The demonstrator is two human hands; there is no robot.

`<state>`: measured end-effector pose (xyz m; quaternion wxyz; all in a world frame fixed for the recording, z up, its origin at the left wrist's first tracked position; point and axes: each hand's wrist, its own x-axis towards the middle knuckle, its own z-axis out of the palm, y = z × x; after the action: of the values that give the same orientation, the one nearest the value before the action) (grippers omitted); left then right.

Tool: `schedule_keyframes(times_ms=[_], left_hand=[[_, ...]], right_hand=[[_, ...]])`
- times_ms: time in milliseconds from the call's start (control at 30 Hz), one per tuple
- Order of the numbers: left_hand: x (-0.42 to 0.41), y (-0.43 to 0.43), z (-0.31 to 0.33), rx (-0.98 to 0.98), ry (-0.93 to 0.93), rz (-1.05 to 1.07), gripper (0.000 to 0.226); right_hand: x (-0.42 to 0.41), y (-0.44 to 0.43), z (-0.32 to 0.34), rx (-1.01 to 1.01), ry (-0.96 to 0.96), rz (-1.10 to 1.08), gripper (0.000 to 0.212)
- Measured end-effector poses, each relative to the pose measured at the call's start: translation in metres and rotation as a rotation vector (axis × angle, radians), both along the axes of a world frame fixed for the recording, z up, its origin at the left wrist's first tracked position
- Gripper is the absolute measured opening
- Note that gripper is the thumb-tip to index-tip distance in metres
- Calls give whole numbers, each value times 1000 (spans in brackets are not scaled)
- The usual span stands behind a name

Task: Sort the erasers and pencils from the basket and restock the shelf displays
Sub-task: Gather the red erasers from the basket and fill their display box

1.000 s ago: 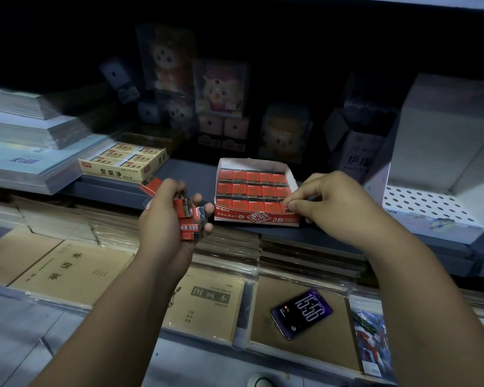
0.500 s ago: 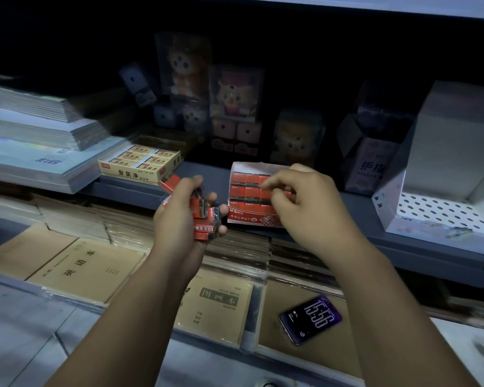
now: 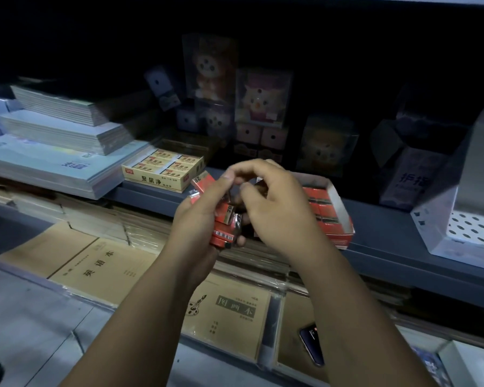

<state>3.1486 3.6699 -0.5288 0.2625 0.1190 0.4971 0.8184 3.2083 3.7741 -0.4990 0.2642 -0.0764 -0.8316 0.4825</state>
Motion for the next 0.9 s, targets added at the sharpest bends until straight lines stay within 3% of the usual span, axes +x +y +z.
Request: schedule_keyframes(times_ms=[200, 333, 467, 567, 633, 733, 900], left_hand=[[-6, -6, -1, -165, 143, -3, 29], [-7, -9, -1, -177, 174, -49, 26], [-9, -10, 0, -131, 126, -80, 45], [-10, -9, -1, -122, 56, -51, 27], [-10, -9, -2, -93, 22, -56, 20], [-9, -11, -2, -9, -3, -101, 29], [-3, -7, -3, 4, -14, -138, 35]], right_hand=[[-7, 1, 6, -40, -58, 79, 14], [-10, 1, 8, -130, -97, 105, 11], [-11, 13, 10, -284, 33, 6, 7], [-8, 29, 11, -317, 121, -137, 5], [-5, 40, 8, -218, 123, -243, 6], [-5, 52, -4, 20, 6, -343, 11], [-3, 50, -7, 296, -231, -286, 10]])
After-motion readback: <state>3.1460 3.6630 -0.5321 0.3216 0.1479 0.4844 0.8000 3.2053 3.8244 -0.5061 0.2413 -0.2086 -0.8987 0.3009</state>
